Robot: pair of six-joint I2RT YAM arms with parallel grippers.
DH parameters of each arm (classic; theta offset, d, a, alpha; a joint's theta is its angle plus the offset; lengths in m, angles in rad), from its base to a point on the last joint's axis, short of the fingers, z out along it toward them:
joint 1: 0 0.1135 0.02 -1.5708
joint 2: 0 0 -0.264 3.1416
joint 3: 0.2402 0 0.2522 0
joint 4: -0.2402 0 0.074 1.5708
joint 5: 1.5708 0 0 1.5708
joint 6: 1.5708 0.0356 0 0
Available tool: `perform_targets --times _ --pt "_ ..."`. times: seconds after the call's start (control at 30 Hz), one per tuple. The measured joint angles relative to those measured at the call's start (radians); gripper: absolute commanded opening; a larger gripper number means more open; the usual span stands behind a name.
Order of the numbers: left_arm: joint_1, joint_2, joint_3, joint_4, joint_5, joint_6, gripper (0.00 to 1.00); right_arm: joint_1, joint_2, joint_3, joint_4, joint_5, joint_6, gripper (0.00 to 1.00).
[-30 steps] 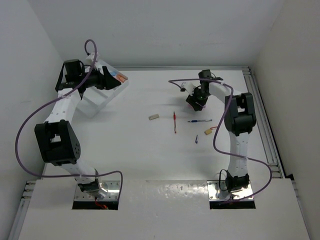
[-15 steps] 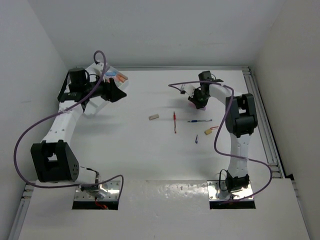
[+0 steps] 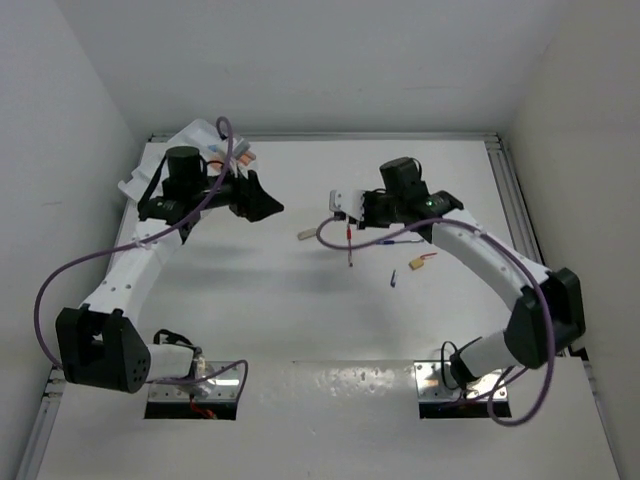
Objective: Sort the stationery into containers
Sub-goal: Pick up the pen from the center of the board, then place the pen in the storage box.
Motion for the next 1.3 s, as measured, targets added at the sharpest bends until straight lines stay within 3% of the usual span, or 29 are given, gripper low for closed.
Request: perform_targets --times 0.37,0.77,1.17,1.3 --pt "-0.21 0.001 -0.005 -0.096 -0.042 0.009 0.82 0.272 -0.299 -0.246 -0.003 0.027 -0.209 0.0" --pt "-0.373 0.069 -0.055 -0.153 -0.023 0.04 0.85 0.415 -0.354 -0.365 0.035 0.153 -0.415 0.0" --pt "-0.42 0.116 -0.091 -0.132 0.008 0.0 0.74 0.447 -0.354 -0.375 0.088 0.196 -0.478 0.0" --pt "-0.422 0.134 -0.091 -0.116 0.024 -0.012 0.63 0.453 -0.354 -0.386 0.106 0.2 -0.492 0.0"
